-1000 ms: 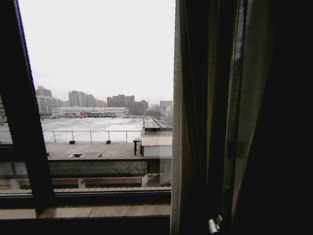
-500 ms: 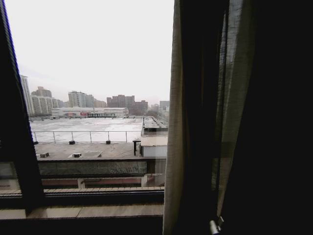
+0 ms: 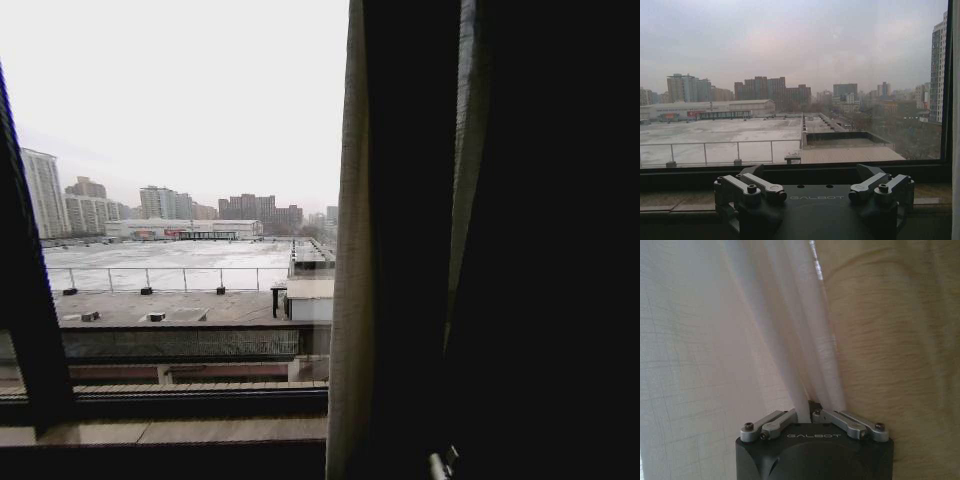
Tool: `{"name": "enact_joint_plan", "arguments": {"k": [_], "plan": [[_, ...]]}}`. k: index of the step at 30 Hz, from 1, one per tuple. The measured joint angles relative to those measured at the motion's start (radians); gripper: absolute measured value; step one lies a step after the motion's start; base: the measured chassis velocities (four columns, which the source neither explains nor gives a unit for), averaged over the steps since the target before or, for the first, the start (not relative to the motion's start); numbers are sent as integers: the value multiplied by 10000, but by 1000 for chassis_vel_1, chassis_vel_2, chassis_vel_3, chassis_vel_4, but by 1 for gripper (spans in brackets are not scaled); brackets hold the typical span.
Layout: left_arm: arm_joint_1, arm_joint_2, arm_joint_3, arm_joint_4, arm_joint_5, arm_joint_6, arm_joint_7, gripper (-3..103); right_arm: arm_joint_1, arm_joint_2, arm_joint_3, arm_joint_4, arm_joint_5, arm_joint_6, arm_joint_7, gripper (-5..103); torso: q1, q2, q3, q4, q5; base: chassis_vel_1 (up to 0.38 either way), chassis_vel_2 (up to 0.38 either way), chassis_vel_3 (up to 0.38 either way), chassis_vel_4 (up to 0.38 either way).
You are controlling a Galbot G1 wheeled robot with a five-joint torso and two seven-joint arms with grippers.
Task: Open the curtains by pulling them apart, changing their state from closed to fully open.
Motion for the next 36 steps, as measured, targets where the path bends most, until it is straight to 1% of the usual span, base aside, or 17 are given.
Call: {"name": "enact_joint_plan", "arguments": {"k": [16, 20, 23, 36], "plan": [[-17, -32, 15, 37, 28, 3, 1, 100, -21, 0, 15, -88, 17, 112, -16, 0, 1, -2, 1, -1, 1, -149, -155, 148, 160], [-25, -30, 16, 41, 34, 10, 2, 100, -127, 0, 26, -58, -135, 208, -89, 0, 1, -3, 1, -3, 2, -118, -129, 139, 126], [-32, -33, 23, 50, 37, 17, 3, 100, -167, -1, 26, -49, -168, 231, -94, 0, 0, -2, 0, 0, 2, -101, -107, 105, 110], [-49, -51, 29, 132, 41, 18, 5, 100, -245, 1, -6, -30, -172, 313, -96, 0, 1, -2, 1, 0, -1, -18, -17, 17, 13]]}}
